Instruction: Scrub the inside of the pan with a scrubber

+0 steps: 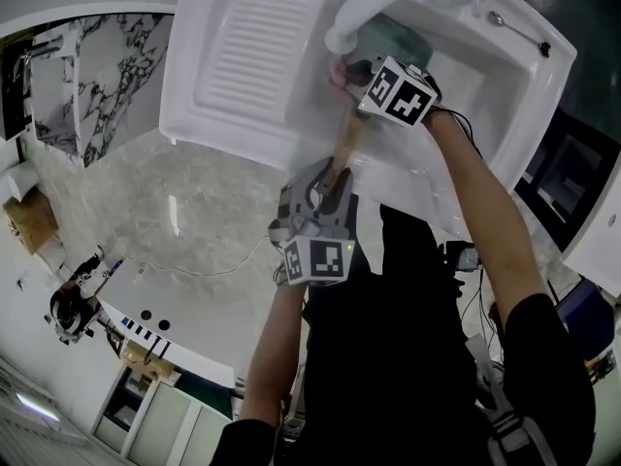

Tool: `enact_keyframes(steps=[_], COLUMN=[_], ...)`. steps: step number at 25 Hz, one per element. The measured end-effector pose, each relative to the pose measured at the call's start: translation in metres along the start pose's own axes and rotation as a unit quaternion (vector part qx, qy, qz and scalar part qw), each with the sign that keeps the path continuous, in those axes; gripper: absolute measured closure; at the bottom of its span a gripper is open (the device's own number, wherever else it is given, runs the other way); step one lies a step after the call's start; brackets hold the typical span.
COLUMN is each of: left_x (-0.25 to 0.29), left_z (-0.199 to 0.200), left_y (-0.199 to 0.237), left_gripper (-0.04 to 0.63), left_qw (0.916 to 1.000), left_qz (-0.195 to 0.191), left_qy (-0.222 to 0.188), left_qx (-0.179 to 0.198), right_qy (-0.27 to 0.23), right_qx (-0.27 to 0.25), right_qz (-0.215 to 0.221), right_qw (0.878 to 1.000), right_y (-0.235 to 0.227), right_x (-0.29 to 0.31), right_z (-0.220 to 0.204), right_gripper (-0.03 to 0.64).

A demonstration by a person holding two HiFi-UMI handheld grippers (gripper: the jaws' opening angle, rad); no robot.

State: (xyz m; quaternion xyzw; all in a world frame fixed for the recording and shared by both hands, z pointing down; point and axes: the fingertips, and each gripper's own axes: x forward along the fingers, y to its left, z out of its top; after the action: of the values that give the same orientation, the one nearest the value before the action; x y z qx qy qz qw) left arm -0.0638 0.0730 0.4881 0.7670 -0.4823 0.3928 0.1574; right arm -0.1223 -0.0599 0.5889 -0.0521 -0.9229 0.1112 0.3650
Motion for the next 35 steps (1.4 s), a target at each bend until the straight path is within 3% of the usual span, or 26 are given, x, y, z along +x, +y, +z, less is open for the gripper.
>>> enact_keyframes(steps=[7,9,13,17,22,26,30,35], left_x=[0.002,0.001,-0.001,-0.001,0.0,0.001,0.001,0.002], left_z=[-0.004,-0.005,-0.007,-0.005,-0.004,-0.004,-0.006,-0.003], left_y=[0.004,0.004,0.005,0.004,0.004,0.003,0.002,0.002], left_gripper=[0.444,0.445,0.445,0.445,0.445,0.445,0.445,0.445], left_qw=[0.9999,0.9999,0.9998,0.9998,0.9997,0.9996,0.9993,0.9988], left_qz=[-0.005,-0.006,-0.002,-0.005,-0.006,-0.005,-0.002,0.003], left_qy=[0.013,0.013,0.019,0.019,0.023,0.024,0.035,0.049], left_qx=[0.009,0.006,0.008,0.01,0.01,0.011,0.012,-0.005], right_qy=[-0.006,-0.002,0.003,0.025,0.042,0.073,0.099,0.045], right_qx=[0.033,0.029,0.013,0.004,0.002,-0.008,0.028,0.151], right_qz=[0.075,0.077,0.025,-0.074,-0.187,-0.247,-0.258,-0.192], right_qw=[0.997,0.997,1.0,0.997,0.981,0.966,0.961,0.969], right_y=[0.005,0.005,-0.003,-0.042,-0.09,-0.116,-0.129,-0.115], right_x=[0.004,0.005,0.008,0.004,0.0,-0.002,-0.004,-0.01], right_z=[0.001,0.003,0.0,-0.013,-0.029,-0.041,-0.052,-0.054], right_gripper=[0.578,0.578,0.578,0.578,0.578,0.578,0.578,0.579])
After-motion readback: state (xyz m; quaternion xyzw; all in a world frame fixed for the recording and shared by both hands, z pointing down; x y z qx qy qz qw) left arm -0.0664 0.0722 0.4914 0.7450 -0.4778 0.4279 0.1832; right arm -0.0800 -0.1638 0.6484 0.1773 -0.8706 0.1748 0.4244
